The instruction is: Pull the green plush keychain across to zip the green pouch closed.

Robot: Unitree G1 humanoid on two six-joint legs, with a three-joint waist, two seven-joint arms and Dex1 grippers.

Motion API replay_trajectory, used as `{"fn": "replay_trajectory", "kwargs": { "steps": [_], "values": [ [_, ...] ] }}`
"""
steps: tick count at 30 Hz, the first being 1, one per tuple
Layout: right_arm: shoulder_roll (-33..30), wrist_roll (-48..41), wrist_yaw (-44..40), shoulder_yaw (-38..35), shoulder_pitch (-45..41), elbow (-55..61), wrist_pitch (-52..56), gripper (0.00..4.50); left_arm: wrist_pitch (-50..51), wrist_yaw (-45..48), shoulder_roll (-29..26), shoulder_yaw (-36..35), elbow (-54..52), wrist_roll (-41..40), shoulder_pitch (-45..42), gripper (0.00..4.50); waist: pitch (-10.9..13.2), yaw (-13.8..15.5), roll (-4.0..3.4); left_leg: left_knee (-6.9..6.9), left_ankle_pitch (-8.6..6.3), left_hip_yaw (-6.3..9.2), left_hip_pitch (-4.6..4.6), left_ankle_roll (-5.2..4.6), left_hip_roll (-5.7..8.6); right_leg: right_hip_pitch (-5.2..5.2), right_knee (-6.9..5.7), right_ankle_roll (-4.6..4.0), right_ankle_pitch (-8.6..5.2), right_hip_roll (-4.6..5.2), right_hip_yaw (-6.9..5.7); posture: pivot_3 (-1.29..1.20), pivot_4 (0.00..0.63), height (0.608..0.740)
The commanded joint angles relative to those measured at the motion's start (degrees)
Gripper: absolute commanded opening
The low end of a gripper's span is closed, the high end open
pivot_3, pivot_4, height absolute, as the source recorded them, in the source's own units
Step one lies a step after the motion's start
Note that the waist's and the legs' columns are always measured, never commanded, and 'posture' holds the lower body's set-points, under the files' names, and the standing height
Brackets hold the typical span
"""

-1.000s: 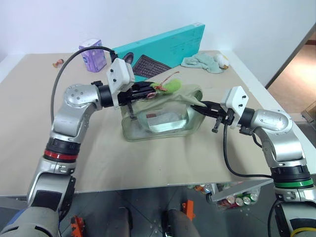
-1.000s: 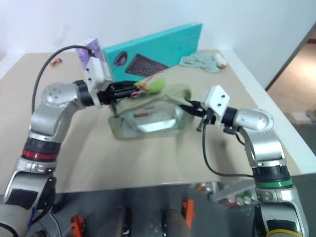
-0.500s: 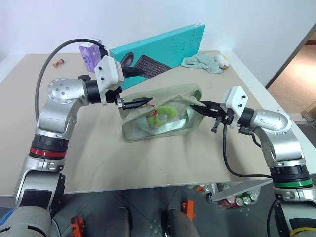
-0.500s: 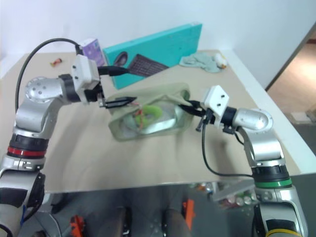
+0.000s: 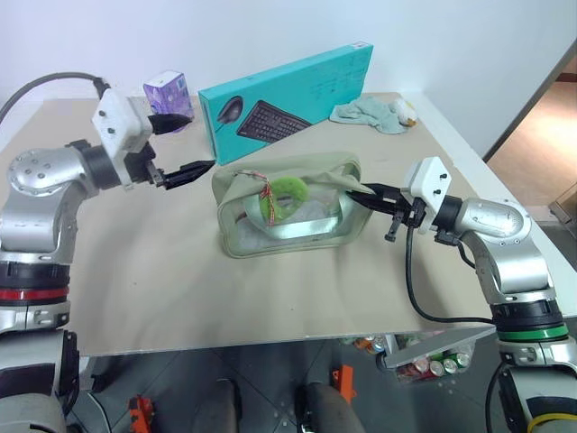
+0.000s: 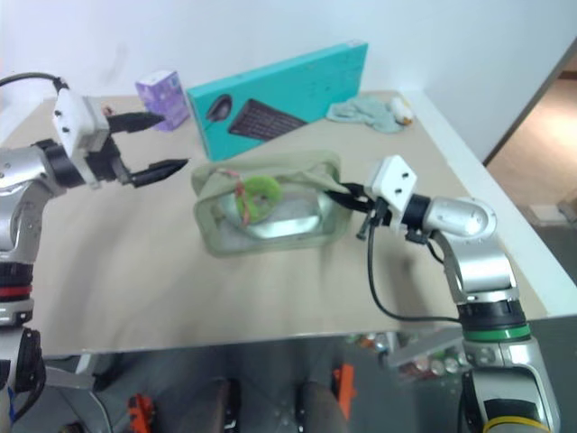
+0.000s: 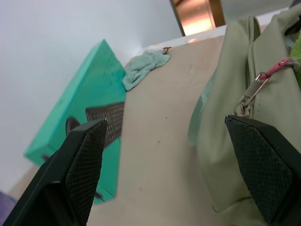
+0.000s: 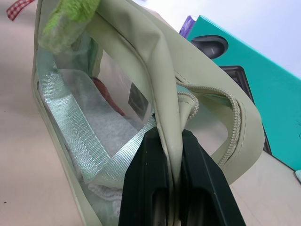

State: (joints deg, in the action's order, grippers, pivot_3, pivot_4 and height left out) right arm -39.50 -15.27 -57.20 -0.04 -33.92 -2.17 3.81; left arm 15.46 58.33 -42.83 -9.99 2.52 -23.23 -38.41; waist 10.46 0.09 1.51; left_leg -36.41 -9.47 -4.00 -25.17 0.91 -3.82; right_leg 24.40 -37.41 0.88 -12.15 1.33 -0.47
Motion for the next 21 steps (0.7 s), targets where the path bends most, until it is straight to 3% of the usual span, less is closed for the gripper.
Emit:
{"fn": "replay_trajectory", "kwargs": {
  "steps": [1, 6, 17, 21],
  "values": [
    [-0.1, -0.2, -0.4, -0.9, -1.6, 0.5, -1.5, 0.00, 9.3, -3.7, 0.7, -5.3, -12.5, -9.3, 7.6, 4.14, 0.0, 0.0, 0.00, 0.01, -0.02, -0.04, 0.02, -0.01, -0.01, 0.00, -0.01, 0.00, 0.00, 0.01, 0.05, 0.00, 0.150, 0.740],
    [-0.1, -0.2, -0.7, -0.8, -1.7, 0.2, -1.7, 0.00, 18.4, -10.2, 3.9, -6.1, -24.6, -17.3, 18.7, 4.14, 0.0, 0.0, 0.05, 0.02, -0.05, -0.13, 0.04, -0.04, -0.03, 0.01, -0.01, 0.02, -0.01, 0.03, 0.12, 0.00, 0.150, 0.740],
    [-0.3, 0.0, -1.3, -1.1, -1.6, 0.0, -2.0, 0.00, 14.9, -16.3, 9.2, -1.2, -23.0, -12.0, 21.0, 4.14, 0.0, 0.2, 0.10, -0.05, 0.14, -0.23, 0.16, -0.17, -0.04, 0.00, -0.01, -0.35, 0.17, -0.01, 0.19, 0.00, 0.150, 0.740],
    [-0.6, 0.1, -1.1, -1.4, -1.3, 0.3, -1.9, 0.00, 12.8, -18.6, 11.9, 0.5, -21.2, -9.3, 20.2, 3.03, 0.0, 0.1, 0.10, -0.02, 0.14, -0.32, 0.15, -0.16, -0.04, 0.05, 0.00, -0.35, 0.17, -0.02, 0.29, 0.00, 0.150, 0.740]
  ]
}}
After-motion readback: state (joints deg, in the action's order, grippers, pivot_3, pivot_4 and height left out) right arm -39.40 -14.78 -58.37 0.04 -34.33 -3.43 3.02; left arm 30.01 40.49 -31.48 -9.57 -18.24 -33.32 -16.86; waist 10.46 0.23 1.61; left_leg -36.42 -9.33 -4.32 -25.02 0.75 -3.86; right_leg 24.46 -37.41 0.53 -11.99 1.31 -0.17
